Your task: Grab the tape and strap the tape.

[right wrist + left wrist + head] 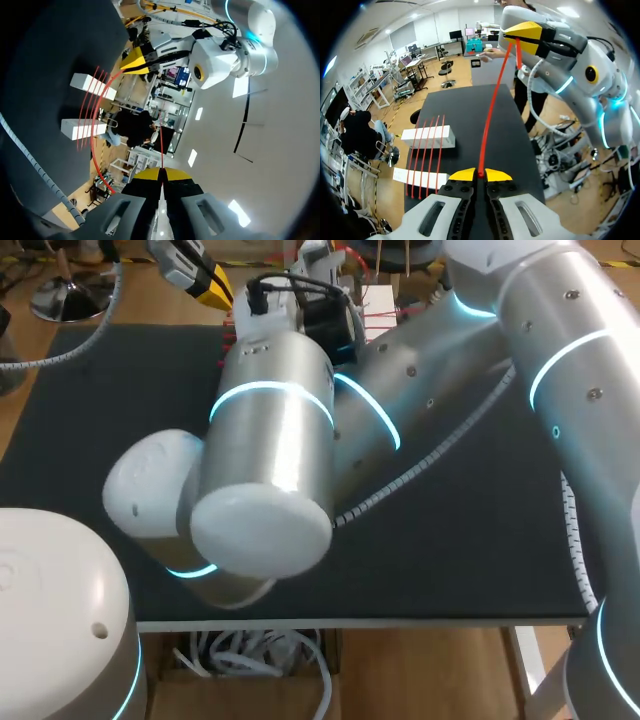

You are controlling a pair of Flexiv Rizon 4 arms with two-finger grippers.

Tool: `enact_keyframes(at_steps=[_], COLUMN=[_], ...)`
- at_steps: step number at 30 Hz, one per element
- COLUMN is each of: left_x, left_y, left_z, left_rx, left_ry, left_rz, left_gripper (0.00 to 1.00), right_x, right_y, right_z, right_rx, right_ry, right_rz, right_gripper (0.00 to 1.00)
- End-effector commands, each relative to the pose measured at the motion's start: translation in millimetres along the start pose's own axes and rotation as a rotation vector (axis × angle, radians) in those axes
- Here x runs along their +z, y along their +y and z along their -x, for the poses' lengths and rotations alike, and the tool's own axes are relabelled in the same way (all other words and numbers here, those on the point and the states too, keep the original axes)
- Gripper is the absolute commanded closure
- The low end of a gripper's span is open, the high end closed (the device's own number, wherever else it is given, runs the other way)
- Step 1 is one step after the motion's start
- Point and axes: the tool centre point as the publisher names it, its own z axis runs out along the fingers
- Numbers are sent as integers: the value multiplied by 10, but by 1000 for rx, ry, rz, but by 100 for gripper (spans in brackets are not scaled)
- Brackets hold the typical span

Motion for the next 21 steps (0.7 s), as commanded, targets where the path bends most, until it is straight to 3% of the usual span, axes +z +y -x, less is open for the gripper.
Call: enact_keyframes(at_steps=[1,21], left_x=[-5,-5], left_y=[-5,-5], left_z=[4,4], left_rx=[-1,-1], left_ry=[3,3], left_rz=[4,4], left_gripper=[100,100], right_x=[-22,285], right_y=[29,215], right_z=[-60,-173], right_rx=[17,59], right_ry=[-27,11], right_rz=[28,86], right_gripper=[100,100])
